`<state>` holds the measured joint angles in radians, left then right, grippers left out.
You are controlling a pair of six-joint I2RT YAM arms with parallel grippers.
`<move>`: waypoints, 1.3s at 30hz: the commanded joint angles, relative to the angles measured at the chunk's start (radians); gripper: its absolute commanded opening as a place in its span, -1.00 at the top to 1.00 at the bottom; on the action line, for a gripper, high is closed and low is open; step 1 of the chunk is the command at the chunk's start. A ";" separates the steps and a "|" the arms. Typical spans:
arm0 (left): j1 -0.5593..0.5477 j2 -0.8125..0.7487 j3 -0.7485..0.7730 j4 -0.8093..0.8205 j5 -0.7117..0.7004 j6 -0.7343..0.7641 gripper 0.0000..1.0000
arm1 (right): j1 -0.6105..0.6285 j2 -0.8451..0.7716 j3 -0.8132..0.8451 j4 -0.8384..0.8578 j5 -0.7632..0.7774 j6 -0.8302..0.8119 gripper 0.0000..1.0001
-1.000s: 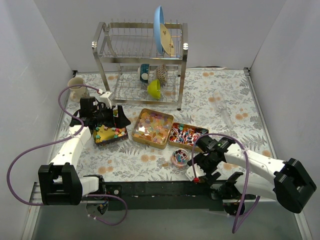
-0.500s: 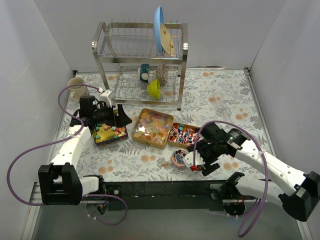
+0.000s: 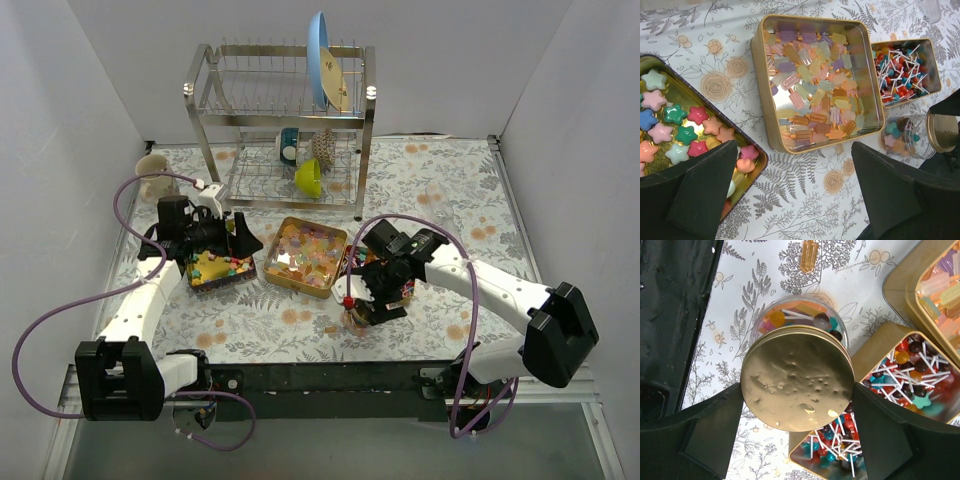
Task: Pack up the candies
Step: Close the bottle lid on the packing bottle.
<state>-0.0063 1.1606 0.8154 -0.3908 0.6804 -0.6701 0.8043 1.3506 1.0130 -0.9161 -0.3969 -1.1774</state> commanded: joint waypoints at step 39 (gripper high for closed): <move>-0.217 -0.071 -0.110 0.012 0.120 0.107 -0.97 | 0.076 0.029 0.012 0.008 0.112 0.150 -0.96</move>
<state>-0.0776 1.1446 0.7601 -0.3843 0.7532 -0.6292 0.8879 1.4189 1.0058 -0.8516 -0.2935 -1.0916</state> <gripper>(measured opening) 0.982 0.976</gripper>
